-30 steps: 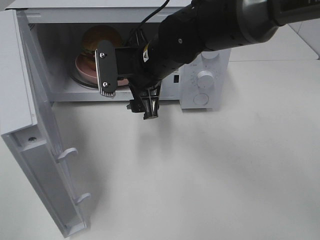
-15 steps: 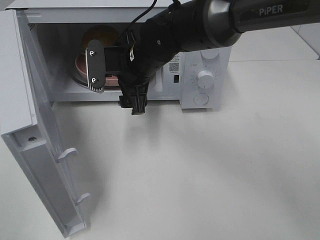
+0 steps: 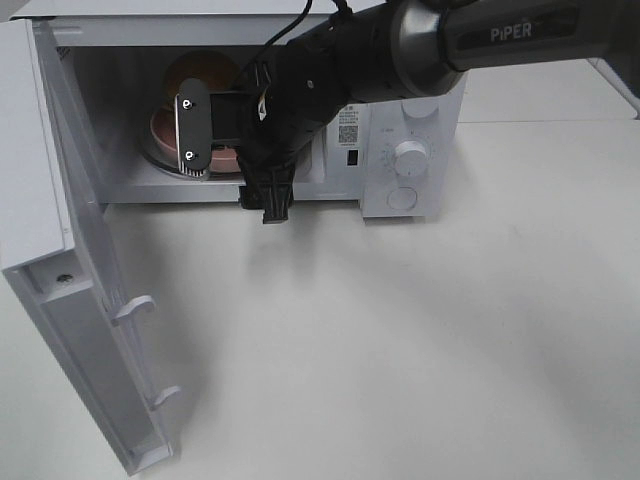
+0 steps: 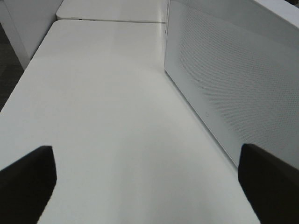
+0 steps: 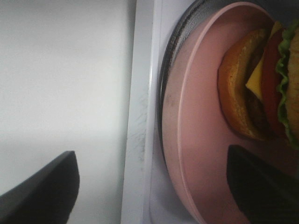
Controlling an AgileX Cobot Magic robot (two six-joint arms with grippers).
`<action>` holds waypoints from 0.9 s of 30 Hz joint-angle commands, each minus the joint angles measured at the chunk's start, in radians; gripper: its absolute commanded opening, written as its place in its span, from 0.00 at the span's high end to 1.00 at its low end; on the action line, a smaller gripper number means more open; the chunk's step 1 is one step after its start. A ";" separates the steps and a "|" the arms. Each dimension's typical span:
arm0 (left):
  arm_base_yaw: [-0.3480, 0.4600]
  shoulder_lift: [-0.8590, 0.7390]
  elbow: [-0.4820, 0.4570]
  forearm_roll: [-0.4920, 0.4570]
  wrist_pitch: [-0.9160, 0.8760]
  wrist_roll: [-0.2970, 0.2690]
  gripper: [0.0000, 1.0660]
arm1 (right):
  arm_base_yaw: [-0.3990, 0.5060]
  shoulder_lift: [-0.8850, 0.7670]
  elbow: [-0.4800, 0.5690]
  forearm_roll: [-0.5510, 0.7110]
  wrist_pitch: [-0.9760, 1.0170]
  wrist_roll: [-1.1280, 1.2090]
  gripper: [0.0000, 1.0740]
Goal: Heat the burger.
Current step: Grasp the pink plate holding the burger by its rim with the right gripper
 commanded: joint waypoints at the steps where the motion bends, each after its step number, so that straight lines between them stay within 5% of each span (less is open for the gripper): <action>1: 0.002 -0.007 0.003 -0.006 -0.009 0.002 0.08 | -0.005 0.014 -0.024 -0.004 0.003 0.011 0.23; 27: 0.002 -0.007 0.003 -0.006 -0.009 0.001 0.08 | -0.027 0.129 -0.183 -0.002 0.035 0.029 0.25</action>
